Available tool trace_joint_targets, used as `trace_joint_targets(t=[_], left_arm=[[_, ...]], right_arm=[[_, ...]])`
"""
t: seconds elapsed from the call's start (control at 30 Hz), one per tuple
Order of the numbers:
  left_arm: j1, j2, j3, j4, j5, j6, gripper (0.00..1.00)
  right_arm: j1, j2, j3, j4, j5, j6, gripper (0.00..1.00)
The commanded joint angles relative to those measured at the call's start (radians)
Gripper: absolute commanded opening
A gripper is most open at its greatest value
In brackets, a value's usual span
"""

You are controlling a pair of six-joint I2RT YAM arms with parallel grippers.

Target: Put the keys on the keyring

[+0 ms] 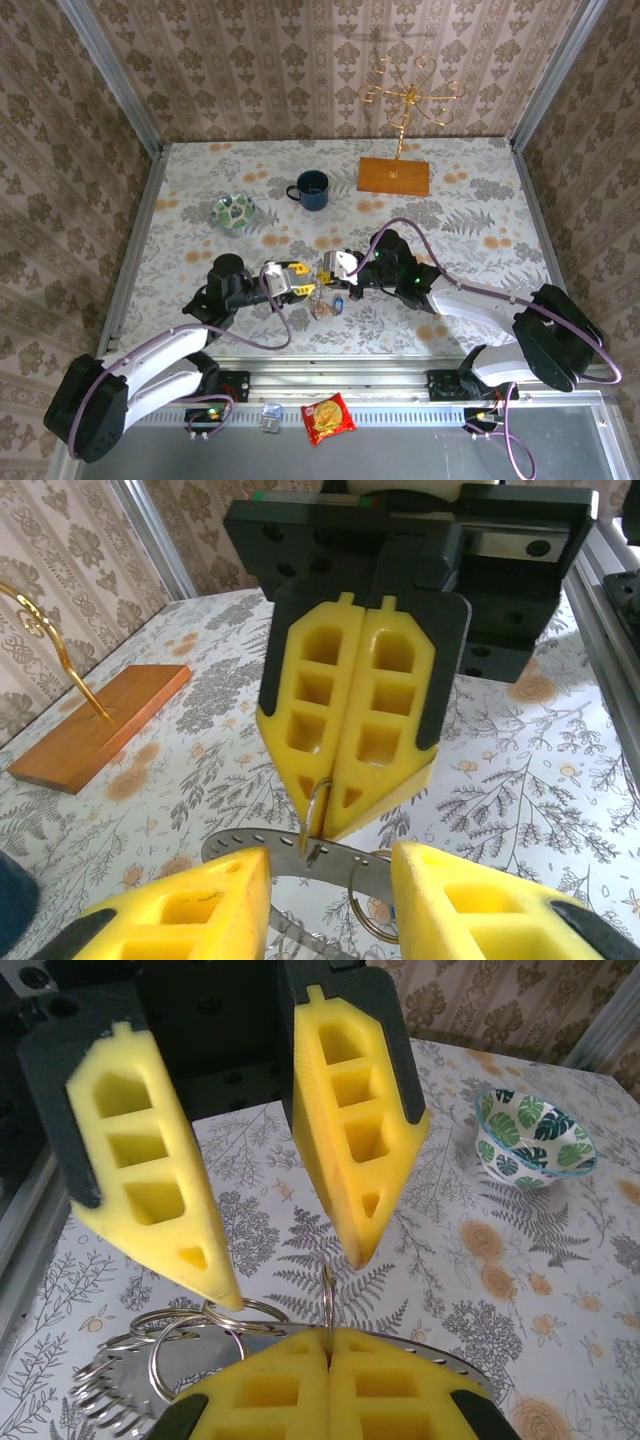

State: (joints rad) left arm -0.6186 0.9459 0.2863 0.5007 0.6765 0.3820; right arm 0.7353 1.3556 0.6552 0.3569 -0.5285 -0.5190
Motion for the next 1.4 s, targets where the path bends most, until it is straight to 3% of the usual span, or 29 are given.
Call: trace_joint_targets(t=[0.0, 0.43, 0.6, 0.8, 0.9, 0.97, 1.1, 1.37], left_arm=[[0.023, 0.029, -0.031, 0.163, 0.025, -0.085, 0.34], [0.03, 0.132, -0.03, 0.256, 0.125, -0.14, 0.19], [0.028, 0.16, -0.024, 0.269, 0.149, -0.14, 0.0], [0.028, 0.156, -0.029, 0.269, 0.136, -0.132, 0.0], [0.024, 0.129, -0.022, 0.214, 0.108, -0.1, 0.0], [0.019, 0.107, -0.009, 0.151, 0.089, -0.066, 0.0], [0.0, 0.073, 0.023, 0.014, 0.055, 0.012, 0.0], [-0.013, 0.073, 0.034, 0.002, 0.049, 0.027, 0.0]], right_arm=[[-0.005, 0.007, 0.02, 0.058, -0.064, 0.01, 0.0], [-0.006, 0.067, 0.046, 0.077, -0.136, 0.016, 0.0], [-0.004, 0.088, 0.059, 0.104, -0.153, 0.042, 0.0], [-0.005, 0.082, 0.055, 0.072, -0.11, 0.031, 0.02], [-0.005, 0.063, 0.053, 0.011, -0.047, -0.007, 0.23], [-0.005, 0.048, 0.061, -0.044, -0.011, -0.037, 0.3], [-0.007, 0.005, 0.078, -0.144, 0.023, -0.099, 0.32], [0.002, -0.012, 0.111, -0.224, 0.026, -0.147, 0.32]])
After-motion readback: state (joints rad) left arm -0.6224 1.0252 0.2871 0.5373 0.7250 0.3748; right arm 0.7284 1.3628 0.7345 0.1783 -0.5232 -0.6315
